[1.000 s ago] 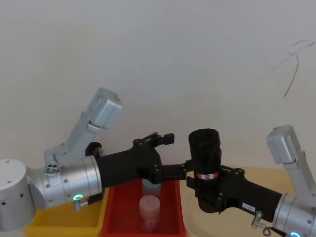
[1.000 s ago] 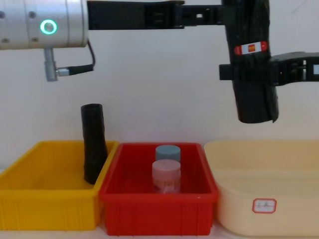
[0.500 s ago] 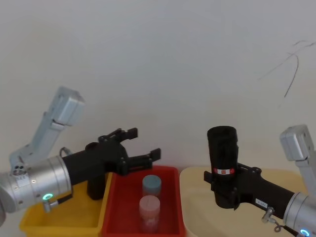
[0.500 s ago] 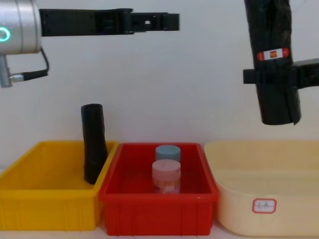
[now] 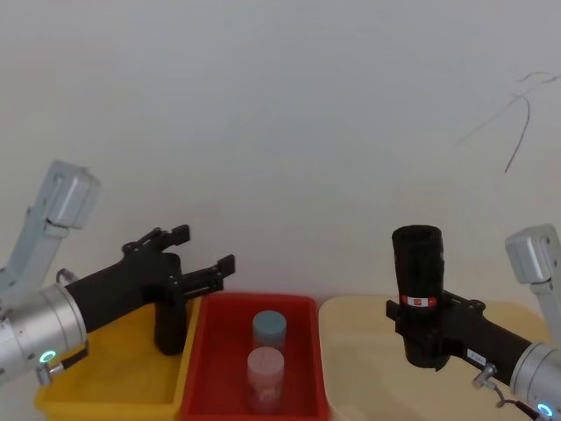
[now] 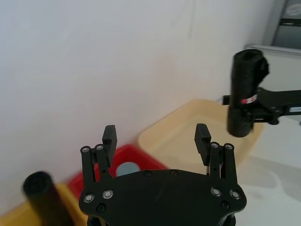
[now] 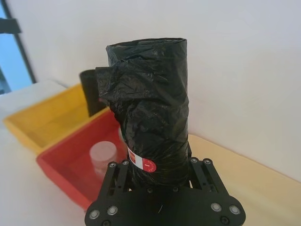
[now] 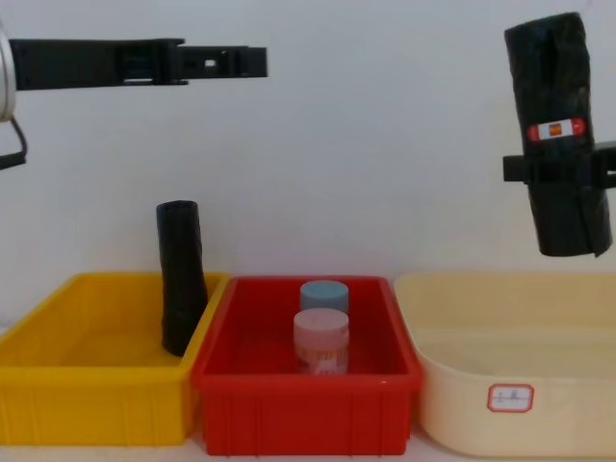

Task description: Pick up the garbage bag with the one hand and transfer it to the other hand.

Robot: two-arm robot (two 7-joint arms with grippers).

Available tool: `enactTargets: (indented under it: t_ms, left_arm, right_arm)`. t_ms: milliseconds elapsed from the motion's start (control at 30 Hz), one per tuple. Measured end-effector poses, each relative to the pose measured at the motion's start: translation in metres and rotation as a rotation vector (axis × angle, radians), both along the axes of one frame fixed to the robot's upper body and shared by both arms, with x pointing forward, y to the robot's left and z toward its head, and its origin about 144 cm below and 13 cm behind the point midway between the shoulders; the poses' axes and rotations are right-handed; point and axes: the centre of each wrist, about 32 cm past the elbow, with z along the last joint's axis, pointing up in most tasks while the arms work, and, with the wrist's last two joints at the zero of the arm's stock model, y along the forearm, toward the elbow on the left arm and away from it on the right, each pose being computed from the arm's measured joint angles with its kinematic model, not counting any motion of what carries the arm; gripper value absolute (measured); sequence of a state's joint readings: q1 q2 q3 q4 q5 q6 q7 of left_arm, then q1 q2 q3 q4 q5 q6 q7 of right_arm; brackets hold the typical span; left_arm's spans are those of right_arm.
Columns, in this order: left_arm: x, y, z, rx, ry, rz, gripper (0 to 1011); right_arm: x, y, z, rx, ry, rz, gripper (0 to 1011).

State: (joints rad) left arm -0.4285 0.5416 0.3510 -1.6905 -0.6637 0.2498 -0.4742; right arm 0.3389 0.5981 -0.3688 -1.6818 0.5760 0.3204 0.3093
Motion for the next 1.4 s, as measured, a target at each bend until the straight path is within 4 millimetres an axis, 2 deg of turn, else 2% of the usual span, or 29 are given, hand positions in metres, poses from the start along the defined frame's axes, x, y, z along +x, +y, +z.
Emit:
enactTargets:
  t_ms: [467,633,700,733,900,1000,1400]
  left_arm:
    - [-0.011,0.006,-0.014,0.025,0.001,0.22,1000]
    - [-0.014,0.005,-0.021,0.034,0.005,0.303,1000]
    - [-0.014,0.005,-0.023,0.036,0.005,0.326,1000]
    - [-0.015,0.004,-0.023,0.039,0.005,0.338,1000]
    - [-0.016,0.003,-0.03,0.048,0.009,0.42,1000]
    - [-0.016,0.003,-0.033,0.053,0.011,0.452,1000]
    - [-0.017,0.003,-0.04,0.066,0.016,0.526,1000]
  right_arm:
    - [0.007,0.0,-0.01,-0.02,0.017,-0.095,521]
    - [0.009,0.0,-0.012,-0.024,0.019,-0.113,654]
    - [0.01,0.0,-0.013,-0.026,0.02,-0.119,751]
    - [0.01,0.0,-0.013,-0.027,0.021,-0.123,751]
    - [0.011,-0.001,-0.014,-0.029,0.022,-0.132,926]
    - [0.011,-0.001,-0.015,-0.031,0.023,-0.137,983]
    - [0.01,0.006,-0.009,-0.041,-0.007,-0.114,1001]
